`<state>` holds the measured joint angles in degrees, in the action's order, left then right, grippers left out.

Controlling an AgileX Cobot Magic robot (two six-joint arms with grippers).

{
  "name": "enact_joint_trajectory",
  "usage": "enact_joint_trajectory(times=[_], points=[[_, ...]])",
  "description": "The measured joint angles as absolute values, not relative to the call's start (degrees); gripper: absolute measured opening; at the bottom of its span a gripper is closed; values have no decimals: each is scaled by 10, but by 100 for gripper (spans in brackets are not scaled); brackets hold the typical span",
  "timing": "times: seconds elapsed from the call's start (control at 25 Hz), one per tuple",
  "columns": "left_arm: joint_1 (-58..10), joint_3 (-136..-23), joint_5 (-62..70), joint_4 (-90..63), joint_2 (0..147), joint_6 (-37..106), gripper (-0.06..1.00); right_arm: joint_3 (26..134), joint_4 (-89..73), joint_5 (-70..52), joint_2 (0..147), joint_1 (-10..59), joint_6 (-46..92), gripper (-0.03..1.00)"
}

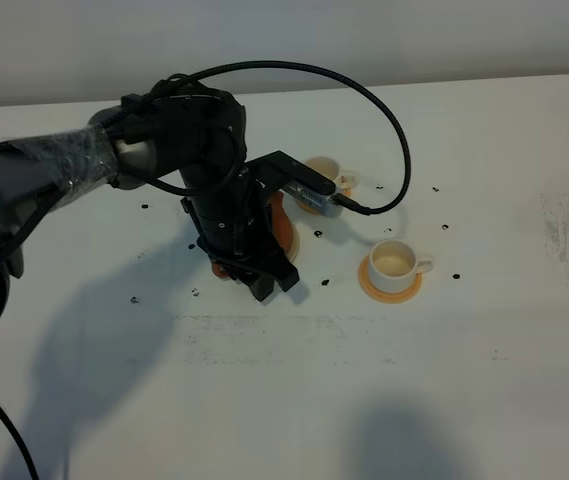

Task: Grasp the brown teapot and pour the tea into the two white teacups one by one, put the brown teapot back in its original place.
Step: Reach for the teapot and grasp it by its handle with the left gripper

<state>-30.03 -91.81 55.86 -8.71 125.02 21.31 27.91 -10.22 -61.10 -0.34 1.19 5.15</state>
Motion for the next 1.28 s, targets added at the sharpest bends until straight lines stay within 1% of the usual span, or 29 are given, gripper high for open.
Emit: enact_joint_trajectory(times=[0.48,0.72,0.96,1.28], points=[[-299,-918,563,-114,1249,273,44,279,-102,-611,-3,12,51,20],[-304,-918,571,-122,1212,297,44,279,-102,-611,-3,12,51,20],[-307,-918,592,-102,1181,278,44,279,-102,-611,-3,12,51,20],[-304,-918,636,-27,1147,171,44,279,-102,-611,-3,12,51,20]])
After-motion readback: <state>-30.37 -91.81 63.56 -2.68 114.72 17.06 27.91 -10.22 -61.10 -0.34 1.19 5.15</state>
